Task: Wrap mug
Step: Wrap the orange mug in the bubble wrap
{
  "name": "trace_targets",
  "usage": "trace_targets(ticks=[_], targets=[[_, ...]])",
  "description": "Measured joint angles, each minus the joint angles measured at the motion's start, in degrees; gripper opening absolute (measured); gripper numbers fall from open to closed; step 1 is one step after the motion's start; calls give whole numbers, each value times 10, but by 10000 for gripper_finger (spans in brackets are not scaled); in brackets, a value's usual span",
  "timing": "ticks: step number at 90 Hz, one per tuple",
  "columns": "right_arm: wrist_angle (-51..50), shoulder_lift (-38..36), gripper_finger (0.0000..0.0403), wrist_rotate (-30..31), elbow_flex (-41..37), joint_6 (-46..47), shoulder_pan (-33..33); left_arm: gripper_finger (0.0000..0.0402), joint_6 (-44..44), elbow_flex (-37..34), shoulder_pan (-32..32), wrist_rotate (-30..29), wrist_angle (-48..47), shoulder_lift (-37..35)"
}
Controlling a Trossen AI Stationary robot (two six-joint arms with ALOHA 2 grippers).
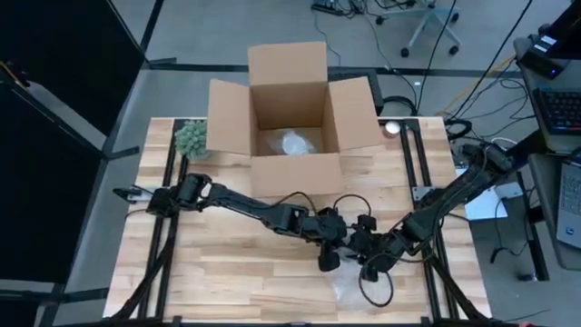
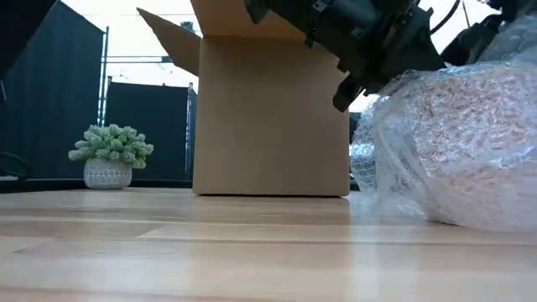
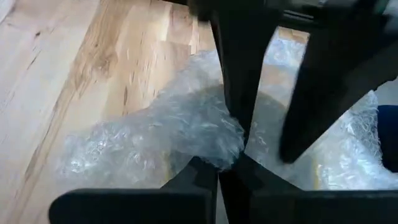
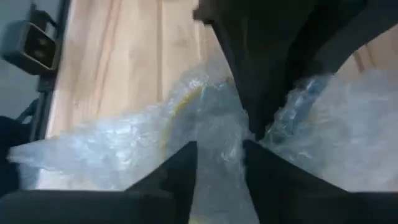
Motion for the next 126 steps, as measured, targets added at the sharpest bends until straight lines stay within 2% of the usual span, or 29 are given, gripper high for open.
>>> trace_targets(ticks=[25, 35, 44, 59, 71, 85, 106, 126], targets=[[-21, -81, 220, 3, 0, -65, 4, 0, 0, 0, 0, 0, -2, 0], [-32, -112, 233, -59, 0, -66, 12, 0, 0, 0, 0, 0, -3, 0], [-39, -134, 235, -107, 1, -22, 30, 0, 0, -1, 0, 0, -3, 0], [-67, -128, 233, -110, 1, 47, 94, 0, 1, -1, 0, 0, -3, 0], [-79, -94, 232, -44, 1, 59, 130, 0, 4, -1, 0, 0, -3, 0], [-48, -35, 231, 37, 1, -5, 141, 0, 5, -1, 0, 1, -3, 0], [10, 38, 231, 71, 1, -129, 101, 0, 3, -1, 0, 1, -3, 0], [11, 39, 231, 69, 6, -201, 70, 0, 3, -1, 0, 2, -3, 0]])
